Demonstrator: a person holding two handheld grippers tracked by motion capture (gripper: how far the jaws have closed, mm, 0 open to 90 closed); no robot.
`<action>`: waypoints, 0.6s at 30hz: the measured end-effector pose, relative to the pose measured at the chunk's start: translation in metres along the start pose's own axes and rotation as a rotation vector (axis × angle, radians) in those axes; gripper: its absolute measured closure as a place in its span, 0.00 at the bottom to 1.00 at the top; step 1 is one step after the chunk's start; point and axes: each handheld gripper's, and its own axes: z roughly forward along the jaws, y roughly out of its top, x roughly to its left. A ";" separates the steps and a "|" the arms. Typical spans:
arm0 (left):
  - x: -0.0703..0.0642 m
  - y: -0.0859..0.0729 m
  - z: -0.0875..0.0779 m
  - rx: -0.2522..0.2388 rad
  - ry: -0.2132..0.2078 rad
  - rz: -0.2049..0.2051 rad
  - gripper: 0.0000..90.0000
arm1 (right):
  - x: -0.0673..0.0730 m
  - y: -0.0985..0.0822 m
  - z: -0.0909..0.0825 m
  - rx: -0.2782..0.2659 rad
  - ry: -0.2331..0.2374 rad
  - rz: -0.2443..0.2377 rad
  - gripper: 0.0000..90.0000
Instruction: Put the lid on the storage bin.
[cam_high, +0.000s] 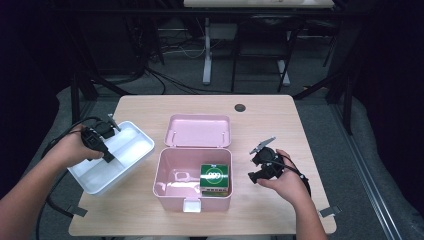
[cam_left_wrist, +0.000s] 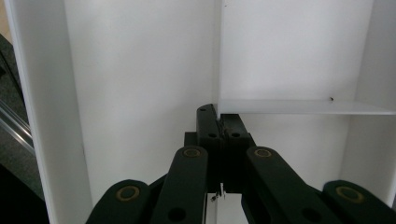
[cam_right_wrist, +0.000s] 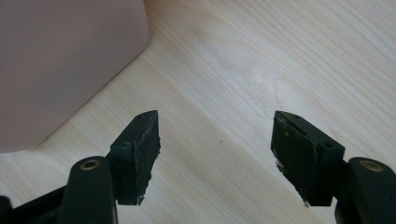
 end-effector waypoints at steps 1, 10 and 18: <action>-0.001 0.001 -0.003 0.006 0.002 0.008 0.99 | 0.000 0.000 0.000 0.000 0.001 0.001 0.36; -0.012 0.013 -0.024 -0.004 0.007 0.046 0.99 | 0.000 -0.001 0.002 -0.018 0.001 0.004 0.36; -0.030 0.032 -0.032 -0.042 0.016 0.106 0.99 | -0.001 -0.001 0.002 -0.017 0.000 0.007 0.36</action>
